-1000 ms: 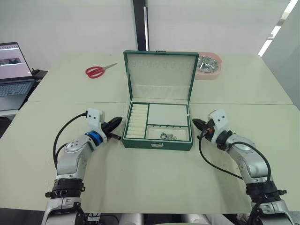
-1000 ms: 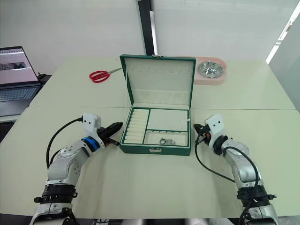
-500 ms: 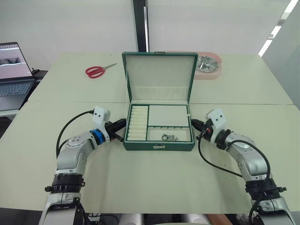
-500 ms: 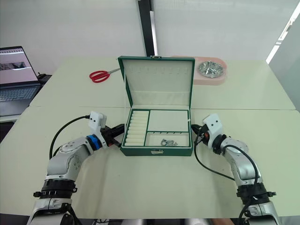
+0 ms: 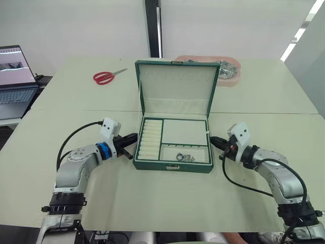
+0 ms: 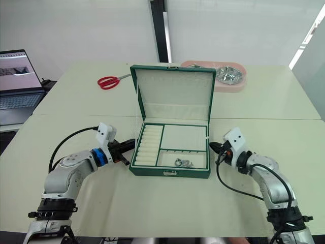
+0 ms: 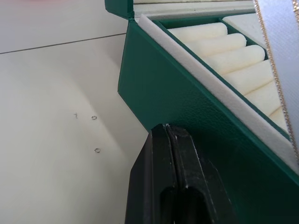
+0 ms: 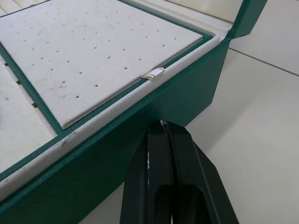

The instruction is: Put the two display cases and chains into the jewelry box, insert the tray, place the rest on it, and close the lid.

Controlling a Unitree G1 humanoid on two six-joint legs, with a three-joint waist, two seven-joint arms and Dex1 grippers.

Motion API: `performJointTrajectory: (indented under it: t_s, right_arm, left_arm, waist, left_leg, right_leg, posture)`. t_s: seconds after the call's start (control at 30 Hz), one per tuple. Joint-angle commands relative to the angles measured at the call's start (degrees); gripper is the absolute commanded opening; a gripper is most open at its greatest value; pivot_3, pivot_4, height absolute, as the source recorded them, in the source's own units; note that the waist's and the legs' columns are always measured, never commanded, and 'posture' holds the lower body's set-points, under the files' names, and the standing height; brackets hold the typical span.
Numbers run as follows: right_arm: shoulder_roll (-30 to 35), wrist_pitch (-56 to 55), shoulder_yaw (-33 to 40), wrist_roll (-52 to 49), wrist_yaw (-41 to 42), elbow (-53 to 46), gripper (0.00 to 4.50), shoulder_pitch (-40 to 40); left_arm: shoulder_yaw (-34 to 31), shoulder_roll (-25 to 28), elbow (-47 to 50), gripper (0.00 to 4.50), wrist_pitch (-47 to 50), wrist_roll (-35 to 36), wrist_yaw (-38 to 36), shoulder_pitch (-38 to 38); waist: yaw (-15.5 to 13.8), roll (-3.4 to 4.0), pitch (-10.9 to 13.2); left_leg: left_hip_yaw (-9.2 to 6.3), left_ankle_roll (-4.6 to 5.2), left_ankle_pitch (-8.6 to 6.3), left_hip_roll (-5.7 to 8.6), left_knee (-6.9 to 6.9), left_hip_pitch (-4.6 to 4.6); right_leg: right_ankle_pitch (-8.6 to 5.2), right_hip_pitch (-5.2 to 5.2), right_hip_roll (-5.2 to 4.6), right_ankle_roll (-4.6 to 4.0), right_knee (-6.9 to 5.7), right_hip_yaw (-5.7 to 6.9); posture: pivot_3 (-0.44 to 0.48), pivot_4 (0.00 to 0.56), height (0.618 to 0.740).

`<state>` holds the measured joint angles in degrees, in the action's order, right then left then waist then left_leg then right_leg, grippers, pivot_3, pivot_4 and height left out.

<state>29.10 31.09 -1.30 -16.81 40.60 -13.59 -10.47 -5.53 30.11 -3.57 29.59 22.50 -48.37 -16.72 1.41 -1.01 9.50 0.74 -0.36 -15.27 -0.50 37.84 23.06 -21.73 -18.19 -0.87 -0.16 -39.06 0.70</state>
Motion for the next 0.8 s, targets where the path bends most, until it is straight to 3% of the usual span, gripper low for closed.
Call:
performJointTrajectory:
  t_s: [0.03,0.8]
  right_arm:
    - [-0.4,0.8,-2.6,-3.3,3.1,-6.0,0.03,0.6]
    - [4.1,7.2,-4.8,-7.3,6.1,-17.4,0.03,8.4]
  left_arm:
    - [4.0,-0.3,6.7,0.00,1.1,3.1,-5.1,0.5]
    - [1.6,4.0,17.7,0.00,7.7,6.5,-6.0,9.9]
  waist:
    - [0.0,0.00,0.0]
    - [0.1,0.00,0.0]
  left_leg:
    - [0.00,0.00,0.00,0.00,0.00,0.00]
    - [-0.04,0.06,-0.04,0.00,-0.02,-0.04]
  right_leg:
    - [0.00,0.00,0.00,0.00,0.00,0.00]
    - [0.00,0.02,0.00,0.00,0.01,0.00]
  posture:
    - [0.000,0.150,0.740]
    - [0.000,0.150,0.740]
